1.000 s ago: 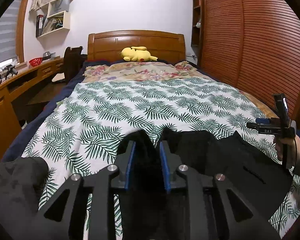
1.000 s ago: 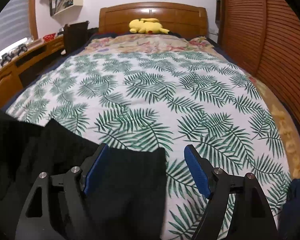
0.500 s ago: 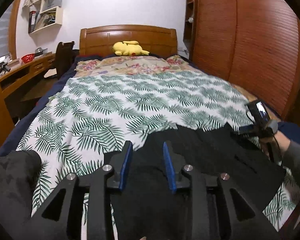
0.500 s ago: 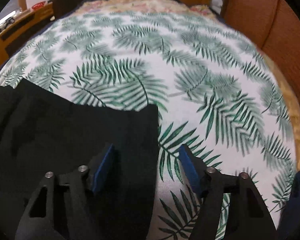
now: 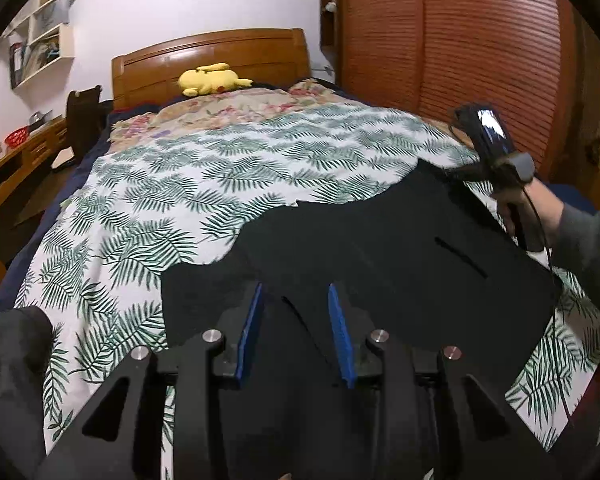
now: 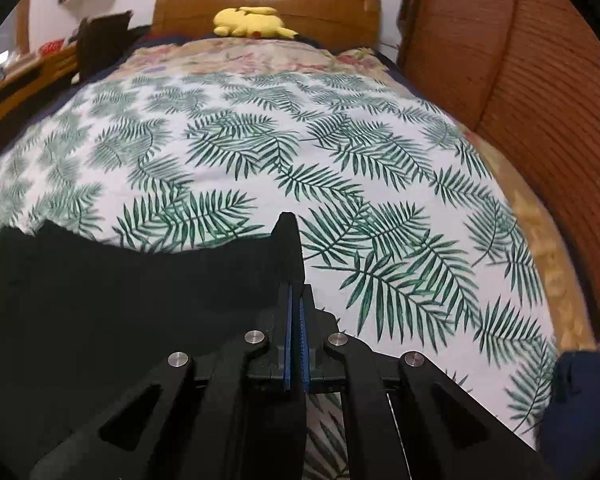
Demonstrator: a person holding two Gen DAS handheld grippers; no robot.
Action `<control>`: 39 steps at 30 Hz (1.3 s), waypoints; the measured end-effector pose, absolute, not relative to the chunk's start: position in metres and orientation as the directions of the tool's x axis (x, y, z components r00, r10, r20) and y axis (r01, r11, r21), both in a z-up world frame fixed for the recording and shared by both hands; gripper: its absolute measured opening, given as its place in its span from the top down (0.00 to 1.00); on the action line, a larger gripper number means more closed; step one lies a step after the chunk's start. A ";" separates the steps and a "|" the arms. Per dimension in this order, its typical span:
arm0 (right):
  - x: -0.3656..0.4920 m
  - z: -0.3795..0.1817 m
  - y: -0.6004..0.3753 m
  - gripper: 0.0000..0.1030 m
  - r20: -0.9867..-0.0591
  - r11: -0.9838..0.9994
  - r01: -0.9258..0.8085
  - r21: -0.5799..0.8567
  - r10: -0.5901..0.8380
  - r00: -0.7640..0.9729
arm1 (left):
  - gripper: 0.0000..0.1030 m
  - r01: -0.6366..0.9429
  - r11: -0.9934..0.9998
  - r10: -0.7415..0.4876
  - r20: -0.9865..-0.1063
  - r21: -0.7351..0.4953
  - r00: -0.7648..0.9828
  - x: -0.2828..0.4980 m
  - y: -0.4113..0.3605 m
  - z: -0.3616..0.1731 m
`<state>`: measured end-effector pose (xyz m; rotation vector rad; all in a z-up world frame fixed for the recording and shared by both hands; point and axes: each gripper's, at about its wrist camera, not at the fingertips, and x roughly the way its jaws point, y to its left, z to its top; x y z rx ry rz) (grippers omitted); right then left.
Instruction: Fold large clothes
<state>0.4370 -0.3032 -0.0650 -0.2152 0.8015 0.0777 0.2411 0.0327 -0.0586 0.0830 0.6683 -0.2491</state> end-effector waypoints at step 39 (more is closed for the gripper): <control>0.198 -0.072 -0.292 0.39 -0.774 0.919 -0.380 -0.102 0.167 0.611 | 0.67 0.352 0.935 -0.281 -0.686 -0.039 0.671 0.170 -0.009 -0.090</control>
